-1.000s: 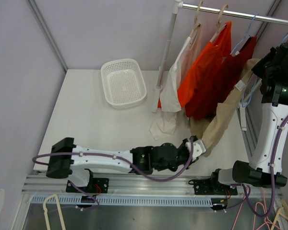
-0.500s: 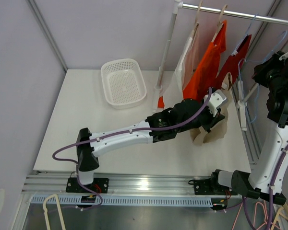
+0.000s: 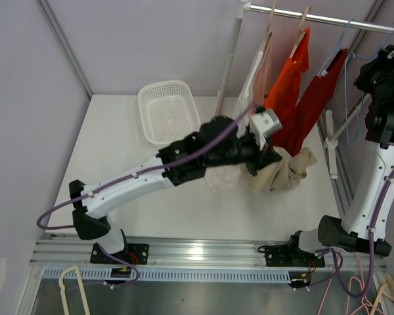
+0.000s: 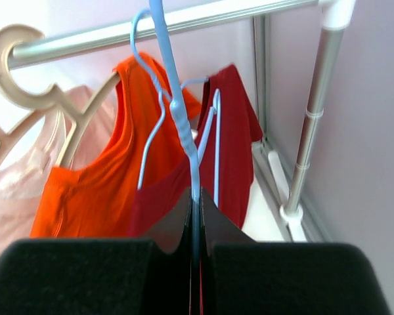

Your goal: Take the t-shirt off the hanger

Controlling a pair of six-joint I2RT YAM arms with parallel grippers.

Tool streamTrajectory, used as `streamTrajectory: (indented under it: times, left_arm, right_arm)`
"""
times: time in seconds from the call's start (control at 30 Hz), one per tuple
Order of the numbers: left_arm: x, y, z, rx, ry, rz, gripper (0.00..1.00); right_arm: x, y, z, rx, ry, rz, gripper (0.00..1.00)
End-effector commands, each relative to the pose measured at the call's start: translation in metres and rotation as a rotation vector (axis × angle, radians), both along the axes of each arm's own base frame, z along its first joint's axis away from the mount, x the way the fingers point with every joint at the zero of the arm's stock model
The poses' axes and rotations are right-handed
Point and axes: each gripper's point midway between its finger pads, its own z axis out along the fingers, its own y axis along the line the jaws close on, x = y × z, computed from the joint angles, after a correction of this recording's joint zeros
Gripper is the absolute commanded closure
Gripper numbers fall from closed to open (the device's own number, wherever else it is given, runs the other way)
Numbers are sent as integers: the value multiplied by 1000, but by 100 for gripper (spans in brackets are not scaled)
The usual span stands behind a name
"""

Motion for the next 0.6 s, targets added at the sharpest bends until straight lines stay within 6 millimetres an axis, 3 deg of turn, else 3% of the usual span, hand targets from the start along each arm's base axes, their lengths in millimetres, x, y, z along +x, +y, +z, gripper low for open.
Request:
streamTrajectory:
  times: [0.0,0.03,0.07,0.13,0.17,0.2,0.27,0.3,0.37,0.4,0.47,0.5,0.57]
  left_arm:
    - [34,62,119,-245,-41,56,99]
    - [46,70,122,-244,-30,86,99]
    - [52,83,148,-296,-52,99,99]
    - [85,102,156,-312,-52,170,99]
    - [90,115,180,-357,-87,198,99]
    - [110,128,183,-358,-105,256,99]
    - [133,141,195,-376,-130,322,99]
    - [147,160,212,-418,-154,373,99]
    - [169,172,217,-447,-149,420,99]
    - [188,192,222,-466,-162,481,99]
    - [209,210,232,-535,-154,536,99]
    - [228,229,231,-550,-156,580,99]
    - [249,239,229,-585,-136,603,99]
  right_arm:
    - [16,-14,28,-80,-112,-34,100]
    - [19,-16,29,-88,-119,-41,100]
    - [24,-20,32,-98,-135,-49,100]
    - [28,-26,34,-109,-144,-60,100]
    - [33,-30,36,-114,-153,-65,100]
    - [34,-32,37,-115,-161,-68,100]
    - [39,-39,40,-118,-181,-70,100]
    - [45,-42,38,-118,-178,-67,100]
    - [49,-48,41,-124,-196,-77,100]
    - [54,-52,37,-123,-190,-79,100]
    - [58,-58,39,-133,-201,-86,100]
    - [63,-62,36,-133,-200,-90,100]
    - [66,-67,35,-140,-202,-98,100]
